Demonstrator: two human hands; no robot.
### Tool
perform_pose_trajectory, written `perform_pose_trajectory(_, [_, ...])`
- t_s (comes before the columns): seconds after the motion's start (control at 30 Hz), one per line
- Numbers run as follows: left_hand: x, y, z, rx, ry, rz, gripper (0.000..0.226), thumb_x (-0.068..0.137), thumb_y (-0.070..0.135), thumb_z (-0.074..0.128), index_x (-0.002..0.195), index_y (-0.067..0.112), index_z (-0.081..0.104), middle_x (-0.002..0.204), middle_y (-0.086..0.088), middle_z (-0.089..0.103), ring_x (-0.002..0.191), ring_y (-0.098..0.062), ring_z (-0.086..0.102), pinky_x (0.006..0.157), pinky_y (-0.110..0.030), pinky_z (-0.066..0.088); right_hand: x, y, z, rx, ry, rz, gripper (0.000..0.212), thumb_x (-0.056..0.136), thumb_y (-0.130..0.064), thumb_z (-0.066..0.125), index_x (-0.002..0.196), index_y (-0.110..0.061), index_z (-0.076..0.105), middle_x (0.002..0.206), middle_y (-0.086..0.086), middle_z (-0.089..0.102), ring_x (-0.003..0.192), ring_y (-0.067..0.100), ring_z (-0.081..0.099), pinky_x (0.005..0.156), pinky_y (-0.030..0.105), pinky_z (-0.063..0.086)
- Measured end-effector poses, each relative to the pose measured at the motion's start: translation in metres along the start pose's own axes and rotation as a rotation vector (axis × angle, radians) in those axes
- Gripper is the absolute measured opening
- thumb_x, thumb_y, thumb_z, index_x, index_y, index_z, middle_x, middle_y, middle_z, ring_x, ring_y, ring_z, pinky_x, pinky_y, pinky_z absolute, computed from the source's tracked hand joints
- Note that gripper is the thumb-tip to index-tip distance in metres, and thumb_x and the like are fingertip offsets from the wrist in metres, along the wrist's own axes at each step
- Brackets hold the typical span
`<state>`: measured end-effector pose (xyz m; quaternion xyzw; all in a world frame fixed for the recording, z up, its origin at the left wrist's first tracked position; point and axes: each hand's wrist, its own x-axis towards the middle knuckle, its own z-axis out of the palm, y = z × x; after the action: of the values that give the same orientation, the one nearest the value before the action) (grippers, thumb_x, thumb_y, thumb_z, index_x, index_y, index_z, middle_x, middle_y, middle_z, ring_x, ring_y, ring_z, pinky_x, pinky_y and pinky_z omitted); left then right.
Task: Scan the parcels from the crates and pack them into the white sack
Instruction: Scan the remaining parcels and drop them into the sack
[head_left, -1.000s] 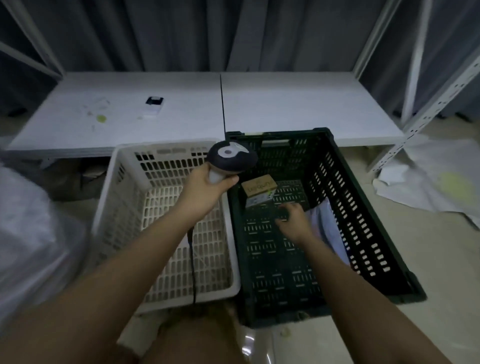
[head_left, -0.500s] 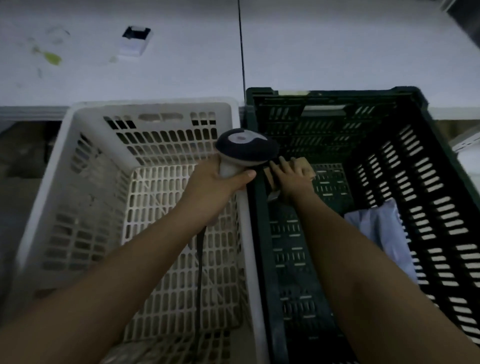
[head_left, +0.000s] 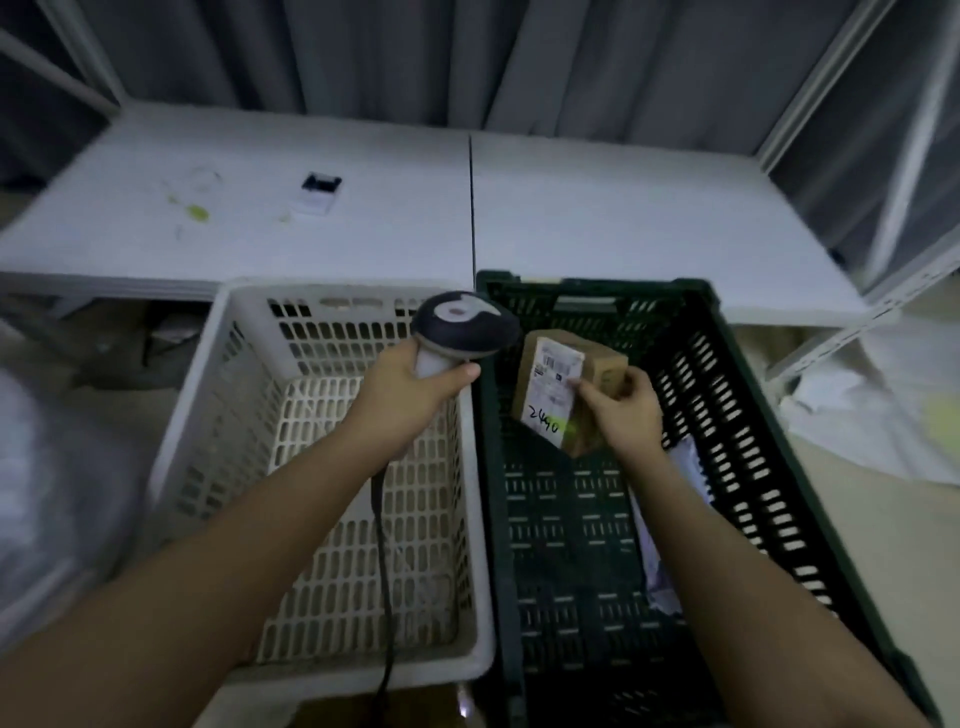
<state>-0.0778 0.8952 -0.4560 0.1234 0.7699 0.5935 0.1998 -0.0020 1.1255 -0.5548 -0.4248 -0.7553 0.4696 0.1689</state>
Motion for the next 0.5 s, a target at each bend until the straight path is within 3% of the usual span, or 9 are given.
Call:
perform_pose_trajectory(0.07, [-0.027,0.025,-0.007,-0.028,0.037,0.012,0.031,0.087,0.022,0.068,0.116,0.015,0.060,0.087,0.008,0.064,0.078,-0.003,0.059,0.054,-0.007,0.044,-0.031,-0.028,-0.027,0.168,0.004,-0.013,0.050,0.077,-0.039,0.080,0.114,-0.017,0.055,0.104,-0.003,0.062,0.096,0.018,0.063,0.080,0.036,0.054])
perform_pose_trajectory(0.17, [-0.071,0.051,-0.015,-0.076,0.082,0.040,0.032,0.086,0.023,0.068,0.116,0.015,0.060,0.097,0.005,0.066,0.091,-0.012,0.062,0.063,-0.013,0.043,-0.085,-0.065,-0.062,0.342,-0.123,-0.040,0.040,0.083,-0.030,0.075,0.114,-0.016,0.056,0.102,-0.001,0.062,0.089,0.011,0.063,0.069,0.023,0.053])
perform_pose_trajectory(0.37, [-0.150,0.064,-0.026,-0.152,0.095,0.103,0.032,0.085,0.011,0.069,0.114,0.017,0.058,0.095,0.009,0.061,0.076,0.012,0.050,0.053,0.003,0.038,-0.179,-0.077,-0.089,0.328,-0.291,-0.054,0.049,0.081,-0.036,0.075,0.123,-0.019,0.057,0.109,0.001,0.065,0.099,0.016,0.066,0.088,0.038,0.056])
perform_pose_trajectory(0.5, [-0.180,0.055,-0.035,-0.201,0.111,0.103,0.034,0.086,0.007,0.067,0.118,0.011,0.057,0.099,0.007,0.060,0.075,0.012,0.050,0.054,0.002,0.039,-0.214,-0.078,-0.085,0.393,-0.281,-0.036,0.052,0.084,-0.028,0.074,0.128,-0.022,0.047,0.107,-0.002,0.061,0.094,0.011,0.064,0.077,0.028,0.055])
